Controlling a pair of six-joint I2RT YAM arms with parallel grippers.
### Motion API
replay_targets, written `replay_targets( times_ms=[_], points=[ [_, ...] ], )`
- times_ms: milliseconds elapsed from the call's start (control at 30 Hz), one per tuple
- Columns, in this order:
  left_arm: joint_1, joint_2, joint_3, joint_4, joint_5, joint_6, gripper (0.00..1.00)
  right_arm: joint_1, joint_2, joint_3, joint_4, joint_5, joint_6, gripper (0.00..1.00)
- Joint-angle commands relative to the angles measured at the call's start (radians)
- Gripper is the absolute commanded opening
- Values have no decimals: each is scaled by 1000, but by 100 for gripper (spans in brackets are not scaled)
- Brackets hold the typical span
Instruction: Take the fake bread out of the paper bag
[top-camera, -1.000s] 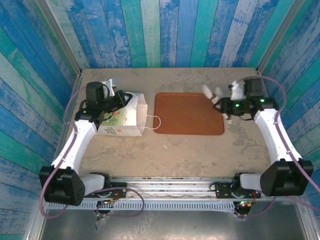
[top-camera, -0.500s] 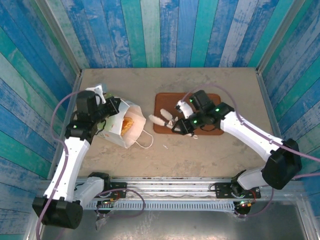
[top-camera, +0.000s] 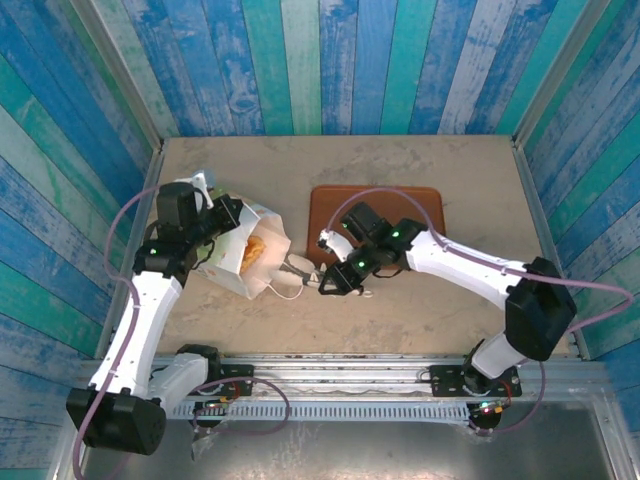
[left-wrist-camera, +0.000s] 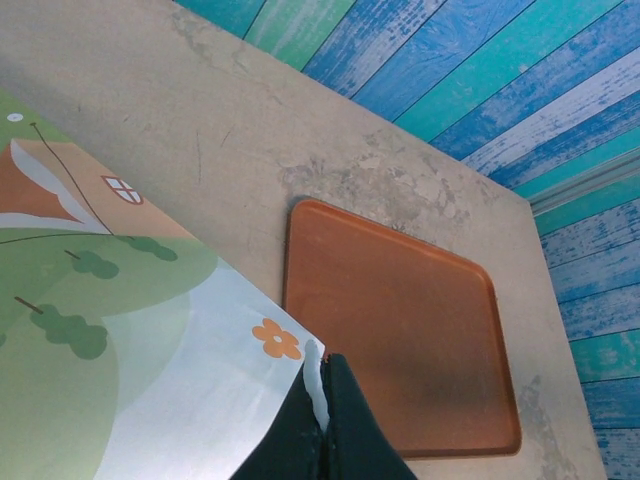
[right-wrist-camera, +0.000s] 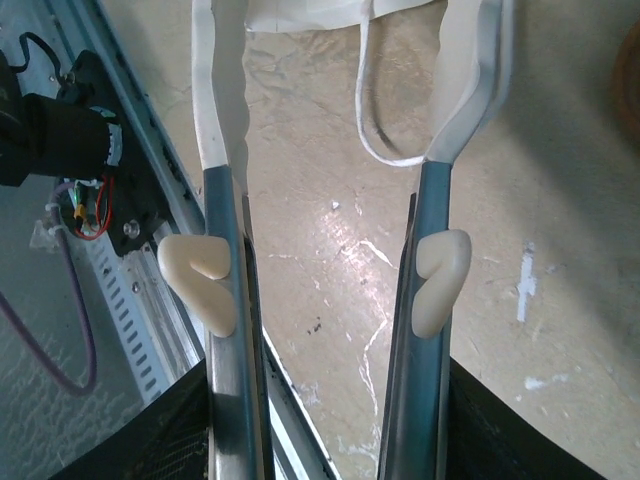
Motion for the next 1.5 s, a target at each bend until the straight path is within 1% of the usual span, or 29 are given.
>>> replay_targets(
  times_ms=[0, 233, 467, 667, 867, 1233, 1333, 1467],
  points=[
    [-2, 0, 14, 47, 11, -17, 0, 33, 30, 24, 88, -14, 47, 51],
    [-2, -16, 13, 54, -4, -27, 0, 61, 96, 51, 123, 17, 91, 51],
    [-3, -10, 5, 76, 7, -55, 0, 65, 114, 40, 168, 63, 156, 51],
    [-1, 13, 0, 78, 39, -75, 0, 76, 128, 30, 210, 70, 210, 51],
    [-3, 16, 1, 83, 37, -88, 0, 83, 130, 1, 270, 69, 259, 51],
    [-2, 6, -4, 68, -27, -55, 0, 86, 151, -13, 338, 69, 331, 51],
    [-3, 3, -6, 78, -24, -55, 0, 85, 155, -7, 351, 68, 338, 51],
    [-2, 9, -17, 112, 9, -40, 0, 85, 144, 12, 343, 84, 338, 51]
  ],
)
